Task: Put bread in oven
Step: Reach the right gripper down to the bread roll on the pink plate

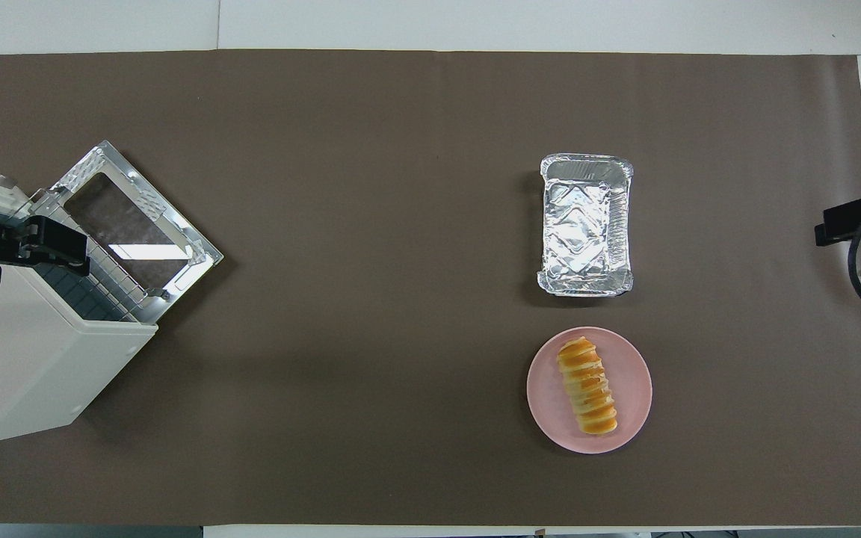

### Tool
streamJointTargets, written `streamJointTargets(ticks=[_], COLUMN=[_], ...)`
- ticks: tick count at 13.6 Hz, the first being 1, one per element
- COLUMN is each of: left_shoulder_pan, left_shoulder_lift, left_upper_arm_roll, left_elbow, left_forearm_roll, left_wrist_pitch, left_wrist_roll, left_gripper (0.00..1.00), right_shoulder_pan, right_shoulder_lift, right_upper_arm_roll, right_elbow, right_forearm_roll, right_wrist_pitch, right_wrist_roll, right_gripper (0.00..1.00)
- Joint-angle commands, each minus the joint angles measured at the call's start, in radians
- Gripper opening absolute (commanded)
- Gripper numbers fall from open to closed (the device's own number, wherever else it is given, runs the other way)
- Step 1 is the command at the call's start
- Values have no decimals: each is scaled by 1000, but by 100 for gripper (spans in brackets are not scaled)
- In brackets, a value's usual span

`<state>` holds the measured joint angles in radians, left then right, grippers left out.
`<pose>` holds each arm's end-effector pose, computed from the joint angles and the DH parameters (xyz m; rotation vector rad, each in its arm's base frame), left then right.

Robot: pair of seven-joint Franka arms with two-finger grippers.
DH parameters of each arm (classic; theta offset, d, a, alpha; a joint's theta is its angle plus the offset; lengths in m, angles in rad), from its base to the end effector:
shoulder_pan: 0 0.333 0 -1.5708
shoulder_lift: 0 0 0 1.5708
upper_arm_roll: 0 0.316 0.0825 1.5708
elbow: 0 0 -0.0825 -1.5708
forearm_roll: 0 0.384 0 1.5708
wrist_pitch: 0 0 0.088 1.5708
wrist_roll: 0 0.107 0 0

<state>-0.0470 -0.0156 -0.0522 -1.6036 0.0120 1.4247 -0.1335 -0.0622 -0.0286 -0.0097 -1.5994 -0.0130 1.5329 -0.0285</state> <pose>0.5299 -0.0515 0.6062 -3.0994 -0.0545 0.2497 0.5398 -0.0404 0.6235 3.1295 -0.0683 -0.0603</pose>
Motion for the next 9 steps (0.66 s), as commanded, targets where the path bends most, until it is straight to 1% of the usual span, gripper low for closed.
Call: streamJointTargets(ticks=[1,3,5,6,7,8,9], left_shoulder_pan=[10,10,10,10,10,10,10], left_shoulder_lift=[-14,-14,-14,-14,-14,-14,-14], left_upper_arm_roll=[-3,-3,-3,-3,-3,-3,-3], left_elbow=[-6,-6,-6,-6,-6,-6,-6], left_forearm_roll=[-9,-9,-9,-9,-9,-9,-9], left_wrist_pitch=[3,3,2,3,2,3,3], left_wrist_roll=[9,9,9,9,9,9,9], left_gripper=[100,100,100,100,100,100,100], right_shoulder_pan=[-14,-7,1,22,45,94,134], right_shoulder_lift=[-2,-14,-43,-77,-123,-167,-197], right_upper_arm_roll=[10,10,11,11,11,11,11], right_elbow=[-2,-31,-94,-164,-266,-383,-478], right_forearm_roll=[-4,-4,2,17,39,57,65], right_wrist_pitch=[-16,-20,-7,33,96,181,273], right_wrist_roll=[13,15,36,68,111,181,253], right_gripper=[100,100,100,100,100,100,100])
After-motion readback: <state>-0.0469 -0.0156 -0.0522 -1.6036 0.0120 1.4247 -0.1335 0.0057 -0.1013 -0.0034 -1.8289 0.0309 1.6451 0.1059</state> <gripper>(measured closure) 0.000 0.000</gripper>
